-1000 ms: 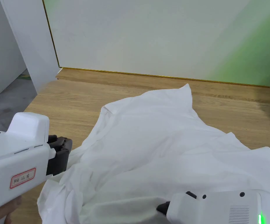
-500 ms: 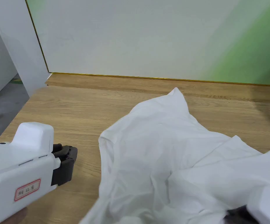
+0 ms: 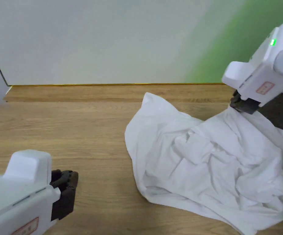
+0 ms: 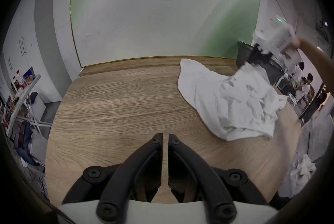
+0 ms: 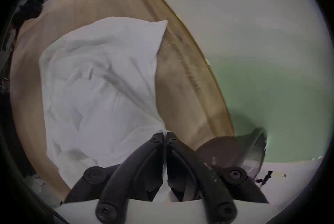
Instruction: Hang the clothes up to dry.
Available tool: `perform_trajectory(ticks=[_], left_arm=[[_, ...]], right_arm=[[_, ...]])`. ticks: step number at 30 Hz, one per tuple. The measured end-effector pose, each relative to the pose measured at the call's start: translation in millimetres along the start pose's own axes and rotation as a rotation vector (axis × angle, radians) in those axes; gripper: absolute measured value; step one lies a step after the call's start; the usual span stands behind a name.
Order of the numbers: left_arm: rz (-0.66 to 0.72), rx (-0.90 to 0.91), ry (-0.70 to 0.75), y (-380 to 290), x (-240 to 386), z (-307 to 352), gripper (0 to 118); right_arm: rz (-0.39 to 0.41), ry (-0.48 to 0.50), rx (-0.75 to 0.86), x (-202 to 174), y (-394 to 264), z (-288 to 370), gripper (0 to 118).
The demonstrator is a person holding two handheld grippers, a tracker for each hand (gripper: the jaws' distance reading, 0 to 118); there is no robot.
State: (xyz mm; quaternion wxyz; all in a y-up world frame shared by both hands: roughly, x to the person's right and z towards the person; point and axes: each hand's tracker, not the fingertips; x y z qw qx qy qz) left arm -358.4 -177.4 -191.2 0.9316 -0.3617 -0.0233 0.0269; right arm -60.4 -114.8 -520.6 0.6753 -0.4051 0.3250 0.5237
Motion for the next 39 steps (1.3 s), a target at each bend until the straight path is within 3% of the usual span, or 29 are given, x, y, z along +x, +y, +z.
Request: perform_trajectory(ticks=[4,7,11,15,16,18,20,27,29,31,34,35,37,39], left_arm=[[-0.002,-0.007,-0.019,8.0,4.1,-9.8,5],[0.006,0.003,-0.026,15.6,5.5,-16.8,5],[-0.012,0.018,-0.027,24.0,12.9,-20.6,5],[-0.040,0.045,-0.031,27.7,18.0,-22.2,5],[-0.051,0.052,-0.025,28.7,19.4,-23.6,5],[-0.059,0.091,-0.013,30.4,22.5,-24.8,9],[-0.078,0.122,-0.002,35.4,28.7,-27.1,9],[-0.067,0.283,0.021,44.6,55.2,-25.8,9],[-0.029,0.343,0.032,37.5,63.2,-26.6,9],[-0.046,0.326,0.041,31.2,70.3,-33.3,9],[-0.075,0.345,0.049,18.2,81.1,-41.0,9],[-0.083,0.350,0.057,15.6,84.8,-44.1,9],[-0.068,0.336,0.069,11.9,90.0,-47.2,9],[-0.038,0.334,0.019,9.1,89.8,-49.3,9]], right_arm=[[0.063,-0.048,-0.004,12.7,39.0,-11.6,5],[0.202,-0.128,0.005,6.0,56.7,-20.8,5],[0.198,-0.133,-0.003,4.8,59.7,-29.6,11],[0.153,-0.169,0.098,-6.3,39.2,-5.7,58],[0.144,-0.212,0.167,-9.7,29.9,9.1,62],[0.052,-0.260,0.307,-22.5,8.1,41.6,62],[-0.124,-0.350,0.464,-38.9,-17.2,71.7,62],[-0.613,-0.297,0.691,-146.4,-94.8,87.7,63],[-0.791,-0.337,0.724,-178.3,-108.3,72.1,63],[-0.913,-0.372,0.758,-202.6,-117.6,63.4,63],[-0.991,-0.413,0.725,-220.9,-122.6,55.7,62],[-1.014,-0.411,0.749,-224.5,-124.3,53.6,49],[-1.088,-0.427,0.751,-226.0,-126.1,48.5,3],[-1.105,-0.398,0.735,-216.6,-128.6,42.6,3]])
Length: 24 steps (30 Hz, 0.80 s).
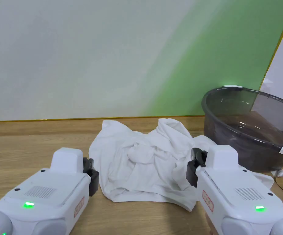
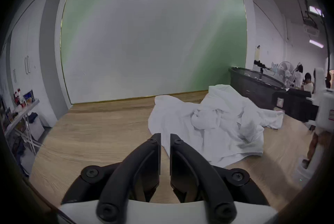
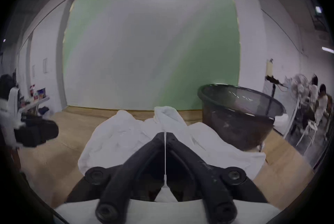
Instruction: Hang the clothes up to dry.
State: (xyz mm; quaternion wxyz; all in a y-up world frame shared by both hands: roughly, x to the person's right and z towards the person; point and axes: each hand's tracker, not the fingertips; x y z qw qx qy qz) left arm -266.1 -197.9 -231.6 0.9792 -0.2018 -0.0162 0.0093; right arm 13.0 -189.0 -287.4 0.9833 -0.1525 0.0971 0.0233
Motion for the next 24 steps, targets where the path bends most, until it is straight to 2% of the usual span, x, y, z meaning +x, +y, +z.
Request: perform_trajectory(ticks=[1,2,4,5,6,7,8,10,11,13,16,18,19,21,24], left_arm=[[-0.007,-0.013,-0.016,-0.6,0.4,-1.0,8],[-0.029,-0.032,-0.073,0.2,-0.1,-2.1,7],[-0.055,-0.029,-0.292,6.5,-12.8,1.4,5],[-0.043,-0.025,-0.433,11.3,-23.5,5.7,3],[-0.032,-0.023,-0.541,15.6,-32.8,9.4,2],[-0.014,-0.031,-0.621,20.9,-41.0,12.9,1],[0.017,-0.077,-0.647,26.9,-46.0,14.5,1],[0.066,-0.093,-0.739,36.2,-49.5,19.1,1],[0.101,-0.078,-0.822,41.9,-49.0,22.3,1],[0.185,-0.050,-1.009,54.7,-45.4,23.8,1],[0.204,0.011,-1.214,77.4,-15.8,20.5,1],[0.173,-0.006,-1.324,96.0,16.4,10.3,1],[0.141,-0.011,-1.369,105.5,36.6,5.5,1],[0.076,-0.023,-1.460,123.2,78.1,-2.7,1],[-0.027,-0.033,-1.632,148.1,150.4,-9.2,1]], right_arm=[[-0.013,0.089,-0.029,3.2,2.7,-2.7,3],[-0.065,0.207,-0.041,11.3,6.1,-9.3,3],[-0.161,0.442,-0.099,27.9,14.2,-22.3,2],[-0.219,0.542,-0.087,38.1,18.2,-26.4,2],[-0.244,0.679,-0.058,49.7,20.5,-30.8,1],[-0.283,0.829,-0.057,60.7,24.1,-35.3,1],[-0.311,0.930,-0.066,69.4,27.4,-35.8,1],[-0.268,1.101,-0.057,78.7,35.2,-28.7,1],[-0.234,1.112,-0.067,81.0,39.4,-19.7,1],[-0.218,1.137,-0.093,88.1,43.6,1.3,1],[-0.163,1.031,-0.040,106.5,50.4,52.8,2],[-0.194,0.952,0.018,126.2,55.0,93.2,2],[-0.195,0.904,0.045,137.4,57.5,115.3,2],[-0.172,0.731,0.091,160.3,61.4,166.3,2],[-0.220,0.491,0.137,193.6,60.5,245.5,2]])
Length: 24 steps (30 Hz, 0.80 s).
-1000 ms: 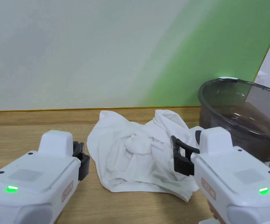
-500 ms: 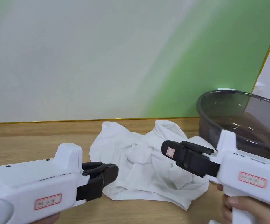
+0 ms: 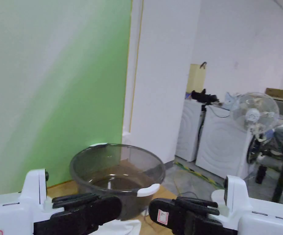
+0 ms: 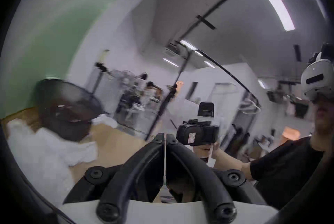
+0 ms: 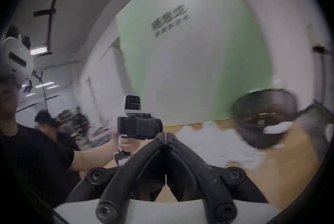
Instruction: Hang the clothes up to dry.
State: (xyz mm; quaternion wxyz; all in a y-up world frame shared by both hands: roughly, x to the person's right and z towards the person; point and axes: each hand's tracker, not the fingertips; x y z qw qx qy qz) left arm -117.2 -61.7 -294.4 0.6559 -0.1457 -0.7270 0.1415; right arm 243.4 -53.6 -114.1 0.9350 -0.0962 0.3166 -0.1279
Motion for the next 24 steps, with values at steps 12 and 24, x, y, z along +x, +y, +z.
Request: perform_trajectory(ticks=[12,24], left_arm=[[-0.035,-0.260,-0.603,12.9,72.6,-294.6,1],[-0.085,-0.391,-0.934,-20.1,171.6,-425.3,1]], right_arm=[[-0.027,-0.716,0.243,-73.6,-26.5,272.8,2],[-0.024,-1.048,0.325,-189.4,-64.3,361.3,2]])
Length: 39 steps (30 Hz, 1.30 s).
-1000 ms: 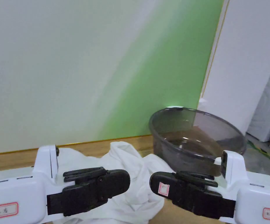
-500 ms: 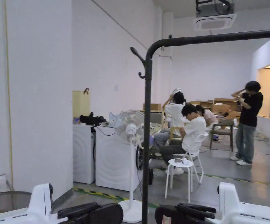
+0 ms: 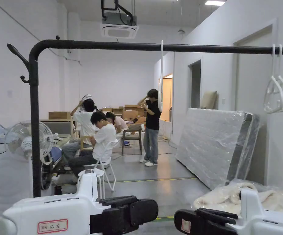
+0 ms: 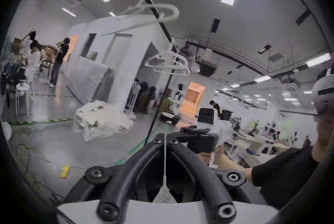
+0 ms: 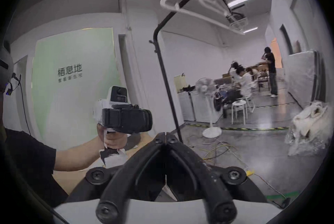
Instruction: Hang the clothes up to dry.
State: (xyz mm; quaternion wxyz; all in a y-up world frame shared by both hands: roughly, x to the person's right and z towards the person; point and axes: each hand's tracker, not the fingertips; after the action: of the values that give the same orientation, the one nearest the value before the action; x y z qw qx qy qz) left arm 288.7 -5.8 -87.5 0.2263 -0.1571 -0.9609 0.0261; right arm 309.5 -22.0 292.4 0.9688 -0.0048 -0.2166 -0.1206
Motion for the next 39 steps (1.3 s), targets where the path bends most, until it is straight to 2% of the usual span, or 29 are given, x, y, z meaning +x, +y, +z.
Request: perform_trajectory(ticks=[3,10,13,15,16,19,21,22,23,24,25,26,28,29,32,33,36,39], left_arm=[[0.002,-0.010,-0.060,2.1,2.6,-21.0,1],[-0.013,-0.023,-0.064,6.5,7.2,-39.3,1],[-0.014,-0.021,-0.021,8.8,12.5,-40.1,1],[-0.044,-0.002,0.120,13.0,21.0,-40.9,1],[-0.088,0.016,0.221,16.1,29.6,-42.9,1],[-0.257,0.041,0.690,34.7,51.1,-55.0,1],[-0.202,0.114,0.792,53.1,56.2,-55.4,1],[-0.245,0.162,0.847,60.4,59.9,-54.5,1],[-0.309,0.188,0.923,65.2,63.5,-55.5,1],[-0.400,0.210,1.014,72.6,66.8,-57.8,1],[-0.429,0.229,1.040,77.7,68.3,-58.4,1],[-0.441,0.236,1.047,84.7,69.2,-58.3,1],[-0.437,0.248,1.037,102.2,71.1,-59.0,1],[-0.444,0.238,1.038,112.0,71.4,-61.7,1],[-0.493,0.254,1.084,138.4,78.1,-68.4,1],[-0.510,0.262,1.093,143.6,81.1,-69.3,1],[-0.451,0.271,1.052,150.6,89.2,-63.0,1],[-0.481,0.251,1.021,151.6,94.3,-62.4,1]], right_arm=[[0.000,-0.100,0.006,-1.4,2.8,19.2,2],[0.019,-0.134,0.030,-7.0,7.1,33.7,2],[0.058,-0.196,0.045,-10.2,12.8,29.2,2],[0.093,-0.280,0.056,-16.7,19.9,24.4,2],[0.136,-0.344,0.054,-23.4,26.4,20.9,2],[0.279,-0.554,0.070,-47.8,54.3,5.2,3],[0.345,-0.676,0.103,-64.2,80.5,-9.3,7],[0.366,-0.735,0.137,-73.5,95.9,-14.6,8],[0.371,-0.745,0.168,-80.5,110.3,-18.3,8],[0.373,-0.749,0.184,-88.2,133.5,-24.7,15],[0.368,-0.736,0.186,-92.2,149.6,-28.9,28],[0.363,-0.722,0.220,-97.6,168.6,-32.4,55],[0.343,-0.759,0.276,-109.9,213.4,-43.6,92],[0.337,-0.752,0.257,-111.8,234.5,-49.9,115],[0.201,-0.684,0.170,-105.5,294.1,-85.2,118],[0.187,-0.696,0.129,-103.9,309.2,-96.5,118],[0.186,-0.787,-0.037,-87.6,332.7,-139.6,118],[0.188,-0.844,-0.188,-63.9,338.0,-176.2,118]])
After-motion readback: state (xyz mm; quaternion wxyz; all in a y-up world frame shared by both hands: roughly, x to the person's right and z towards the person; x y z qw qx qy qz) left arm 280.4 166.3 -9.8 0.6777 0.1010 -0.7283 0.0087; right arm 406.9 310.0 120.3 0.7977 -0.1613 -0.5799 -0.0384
